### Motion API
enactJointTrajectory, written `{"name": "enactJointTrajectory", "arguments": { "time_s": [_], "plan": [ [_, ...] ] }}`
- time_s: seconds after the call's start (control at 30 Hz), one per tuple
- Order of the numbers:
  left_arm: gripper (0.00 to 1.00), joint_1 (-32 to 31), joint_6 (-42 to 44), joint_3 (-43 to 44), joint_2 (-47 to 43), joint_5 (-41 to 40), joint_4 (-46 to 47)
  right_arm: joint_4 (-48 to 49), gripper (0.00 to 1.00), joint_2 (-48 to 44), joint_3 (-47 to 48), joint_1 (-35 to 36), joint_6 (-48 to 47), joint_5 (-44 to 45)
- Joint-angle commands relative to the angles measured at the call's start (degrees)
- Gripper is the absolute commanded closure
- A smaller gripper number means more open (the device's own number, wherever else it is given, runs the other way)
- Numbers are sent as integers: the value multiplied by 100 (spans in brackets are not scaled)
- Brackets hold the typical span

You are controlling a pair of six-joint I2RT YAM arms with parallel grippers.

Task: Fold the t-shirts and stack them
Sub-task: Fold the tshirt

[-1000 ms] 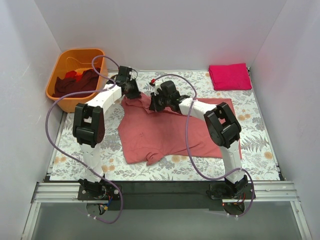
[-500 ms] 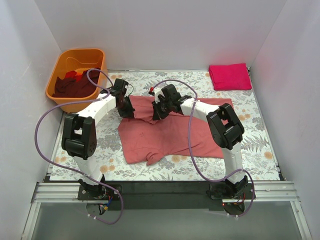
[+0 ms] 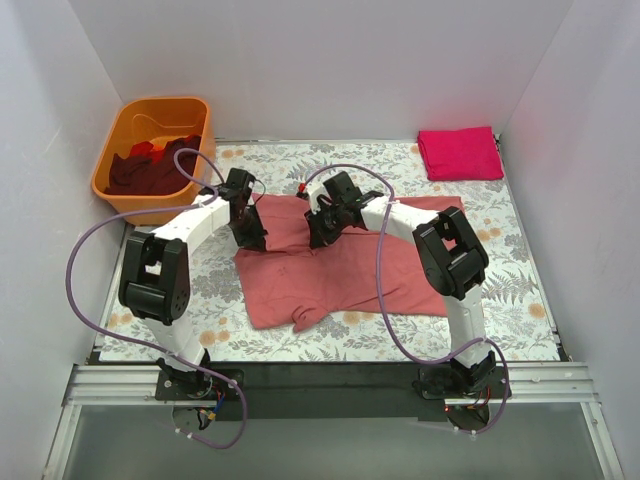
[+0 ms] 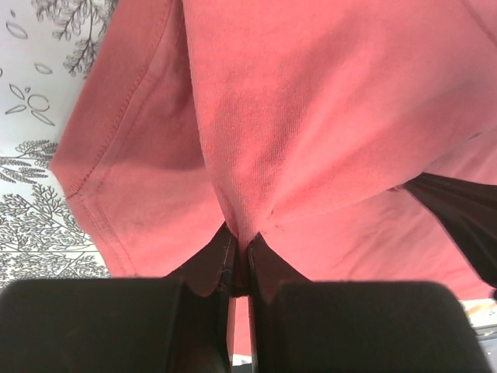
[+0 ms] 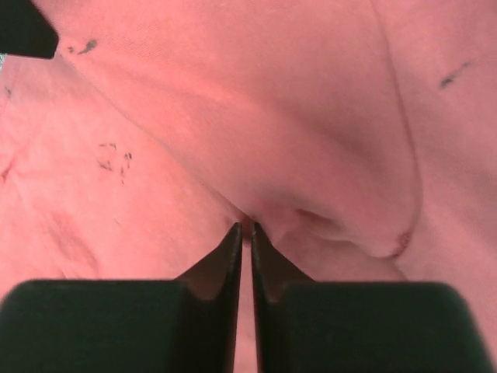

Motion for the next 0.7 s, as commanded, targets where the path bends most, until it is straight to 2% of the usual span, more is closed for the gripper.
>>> {"name": "enactJointTrajectory", "arguments": {
  "time_s": [0.0,0.17,0.23,0.27,0.4,0.47,0.53,0.6,0.67],
  "plan": [
    [94,43,-85,-244,-317,9,-113,-202,84,-138,73,-87,-175,-40],
    [77,70,-234,-385,-545,-113,-16,-229,65,-409,29,-253,-52,108],
    [71,219,-287,-385,-764,-220,19,-229,61,-602,-50,-411,18,196],
    [61,298,-296,-376,-835,-272,45,-220,57,-821,-94,-647,88,345],
    [36,588,-244,-166,-994,-492,194,-141,56,-1341,-637,-1500,596,617],
    [36,588,-208,1,-854,-475,274,-89,56,-1534,-875,-2052,800,575],
    [37,588,-226,46,-617,-195,300,-1,56,-1736,-1304,-2327,1046,155],
    [37,588,-261,-50,-519,-62,344,358,56,-1895,-1622,-2398,1239,-406],
    [37,588,-287,-330,-536,43,546,867,55,-2018,-2175,-2259,1915,-1117]
  ]
}}
